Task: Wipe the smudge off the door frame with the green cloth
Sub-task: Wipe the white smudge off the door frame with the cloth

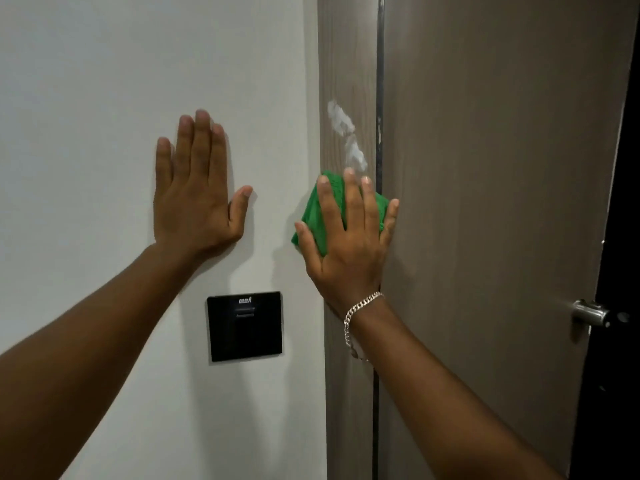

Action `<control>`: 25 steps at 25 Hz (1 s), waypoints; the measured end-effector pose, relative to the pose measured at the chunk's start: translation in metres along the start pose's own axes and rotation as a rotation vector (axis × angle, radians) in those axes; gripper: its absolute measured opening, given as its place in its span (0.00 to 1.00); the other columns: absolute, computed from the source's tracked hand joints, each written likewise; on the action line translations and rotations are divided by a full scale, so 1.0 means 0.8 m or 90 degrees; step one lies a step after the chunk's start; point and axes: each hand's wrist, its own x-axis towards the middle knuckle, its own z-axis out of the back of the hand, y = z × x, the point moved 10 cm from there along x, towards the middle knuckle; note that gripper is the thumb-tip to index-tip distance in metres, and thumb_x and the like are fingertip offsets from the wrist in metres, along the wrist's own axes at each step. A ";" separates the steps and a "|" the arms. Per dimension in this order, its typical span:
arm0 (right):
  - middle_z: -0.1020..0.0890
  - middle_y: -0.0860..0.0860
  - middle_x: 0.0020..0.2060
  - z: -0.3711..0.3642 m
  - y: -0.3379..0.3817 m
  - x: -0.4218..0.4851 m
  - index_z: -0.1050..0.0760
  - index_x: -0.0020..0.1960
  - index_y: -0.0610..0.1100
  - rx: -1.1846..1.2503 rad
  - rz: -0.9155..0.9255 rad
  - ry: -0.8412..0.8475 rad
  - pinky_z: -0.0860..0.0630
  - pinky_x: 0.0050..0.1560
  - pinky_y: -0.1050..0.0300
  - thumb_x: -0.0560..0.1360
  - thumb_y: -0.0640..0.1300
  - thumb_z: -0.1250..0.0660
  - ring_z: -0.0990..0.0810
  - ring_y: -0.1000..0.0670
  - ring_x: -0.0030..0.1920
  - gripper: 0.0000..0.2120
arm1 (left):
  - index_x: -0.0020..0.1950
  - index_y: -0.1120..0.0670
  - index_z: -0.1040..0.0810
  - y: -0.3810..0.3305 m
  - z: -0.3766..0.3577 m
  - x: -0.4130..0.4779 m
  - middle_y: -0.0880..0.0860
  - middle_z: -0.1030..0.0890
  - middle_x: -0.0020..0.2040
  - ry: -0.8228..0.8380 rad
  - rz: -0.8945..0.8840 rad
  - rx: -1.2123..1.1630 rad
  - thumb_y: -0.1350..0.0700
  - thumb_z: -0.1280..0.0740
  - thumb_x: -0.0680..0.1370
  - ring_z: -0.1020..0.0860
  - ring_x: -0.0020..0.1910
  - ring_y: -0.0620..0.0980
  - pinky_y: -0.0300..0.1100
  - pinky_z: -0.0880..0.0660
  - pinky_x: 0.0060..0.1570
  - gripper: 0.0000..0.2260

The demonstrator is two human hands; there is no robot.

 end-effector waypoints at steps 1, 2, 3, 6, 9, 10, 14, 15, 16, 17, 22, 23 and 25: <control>0.33 0.43 0.76 0.001 0.006 -0.008 0.36 0.76 0.50 0.002 0.033 -0.002 0.52 0.78 0.33 0.79 0.62 0.42 0.39 0.40 0.78 0.29 | 0.80 0.60 0.57 0.001 0.001 0.000 0.63 0.52 0.82 -0.001 0.002 -0.005 0.40 0.52 0.80 0.53 0.81 0.61 0.59 0.55 0.78 0.36; 0.33 0.43 0.76 -0.001 0.007 -0.023 0.35 0.76 0.50 0.002 0.079 0.006 0.51 0.78 0.33 0.79 0.62 0.40 0.38 0.40 0.78 0.29 | 0.80 0.60 0.57 0.003 0.002 0.000 0.63 0.52 0.81 -0.002 0.007 -0.010 0.40 0.52 0.80 0.53 0.81 0.62 0.59 0.55 0.78 0.36; 0.32 0.43 0.76 0.001 0.006 -0.040 0.34 0.75 0.49 0.001 0.125 0.021 0.50 0.77 0.33 0.79 0.61 0.39 0.38 0.40 0.77 0.29 | 0.80 0.60 0.57 0.004 0.002 -0.002 0.63 0.52 0.81 -0.004 0.011 -0.010 0.40 0.52 0.80 0.53 0.81 0.62 0.60 0.55 0.78 0.36; 0.32 0.42 0.75 0.005 -0.010 -0.032 0.34 0.75 0.48 0.013 0.124 0.015 0.48 0.77 0.33 0.79 0.61 0.38 0.38 0.40 0.77 0.29 | 0.80 0.61 0.57 -0.002 0.002 -0.005 0.64 0.52 0.81 -0.006 0.019 -0.001 0.40 0.52 0.80 0.54 0.81 0.62 0.61 0.55 0.78 0.36; 0.32 0.42 0.75 0.001 -0.008 0.017 0.34 0.75 0.48 0.019 0.024 -0.033 0.48 0.78 0.33 0.80 0.62 0.41 0.38 0.39 0.77 0.29 | 0.80 0.62 0.56 -0.007 0.001 -0.005 0.65 0.52 0.81 -0.010 0.022 -0.001 0.40 0.52 0.80 0.54 0.80 0.64 0.61 0.55 0.78 0.36; 0.31 0.42 0.75 0.000 -0.002 0.018 0.34 0.75 0.48 0.021 0.039 -0.044 0.48 0.78 0.33 0.80 0.61 0.41 0.38 0.39 0.77 0.29 | 0.80 0.62 0.56 -0.008 0.001 -0.005 0.66 0.52 0.81 -0.009 0.023 0.002 0.40 0.52 0.80 0.53 0.80 0.64 0.61 0.55 0.78 0.36; 0.30 0.41 0.73 0.003 0.001 -0.033 0.33 0.74 0.46 0.057 0.193 -0.035 0.46 0.77 0.33 0.79 0.59 0.35 0.36 0.40 0.76 0.28 | 0.79 0.64 0.56 -0.014 0.002 0.001 0.67 0.52 0.80 -0.028 0.035 0.007 0.38 0.53 0.80 0.53 0.80 0.65 0.59 0.55 0.78 0.38; 0.29 0.41 0.73 0.005 -0.005 -0.031 0.32 0.73 0.46 0.063 0.188 -0.035 0.45 0.77 0.33 0.79 0.59 0.35 0.36 0.39 0.76 0.28 | 0.79 0.64 0.56 -0.016 0.003 0.012 0.67 0.52 0.80 -0.030 0.027 0.007 0.37 0.53 0.80 0.53 0.80 0.65 0.59 0.54 0.78 0.39; 0.28 0.41 0.73 0.005 -0.008 -0.021 0.31 0.73 0.45 0.065 0.164 -0.045 0.45 0.77 0.33 0.79 0.59 0.35 0.35 0.39 0.76 0.27 | 0.79 0.64 0.56 -0.017 0.005 0.025 0.67 0.52 0.80 -0.031 0.014 0.004 0.36 0.53 0.79 0.53 0.80 0.65 0.59 0.54 0.78 0.39; 0.28 0.41 0.72 0.004 -0.010 -0.006 0.31 0.72 0.45 0.063 0.130 -0.064 0.44 0.77 0.33 0.79 0.59 0.36 0.35 0.39 0.76 0.27 | 0.79 0.64 0.56 -0.018 0.006 0.039 0.67 0.52 0.81 -0.033 0.000 0.001 0.36 0.52 0.79 0.53 0.80 0.65 0.59 0.54 0.78 0.40; 0.28 0.41 0.73 0.005 -0.004 0.022 0.32 0.73 0.45 0.072 0.097 -0.103 0.43 0.77 0.33 0.80 0.58 0.37 0.34 0.39 0.76 0.27 | 0.80 0.63 0.56 -0.017 0.011 0.070 0.65 0.52 0.81 -0.060 -0.019 0.002 0.34 0.53 0.79 0.53 0.80 0.63 0.60 0.54 0.78 0.41; 0.28 0.41 0.73 0.007 -0.004 0.008 0.32 0.73 0.45 0.071 0.126 -0.091 0.43 0.77 0.33 0.79 0.58 0.37 0.34 0.39 0.75 0.27 | 0.80 0.63 0.56 -0.018 0.011 0.069 0.65 0.53 0.81 -0.058 -0.019 0.000 0.34 0.53 0.79 0.54 0.80 0.63 0.60 0.55 0.78 0.41; 0.29 0.40 0.73 0.013 -0.012 -0.007 0.33 0.73 0.44 0.079 0.139 -0.071 0.41 0.76 0.32 0.80 0.57 0.37 0.34 0.39 0.75 0.27 | 0.80 0.63 0.56 -0.017 0.014 0.068 0.65 0.53 0.81 -0.056 -0.022 0.003 0.35 0.53 0.79 0.54 0.80 0.63 0.60 0.55 0.78 0.40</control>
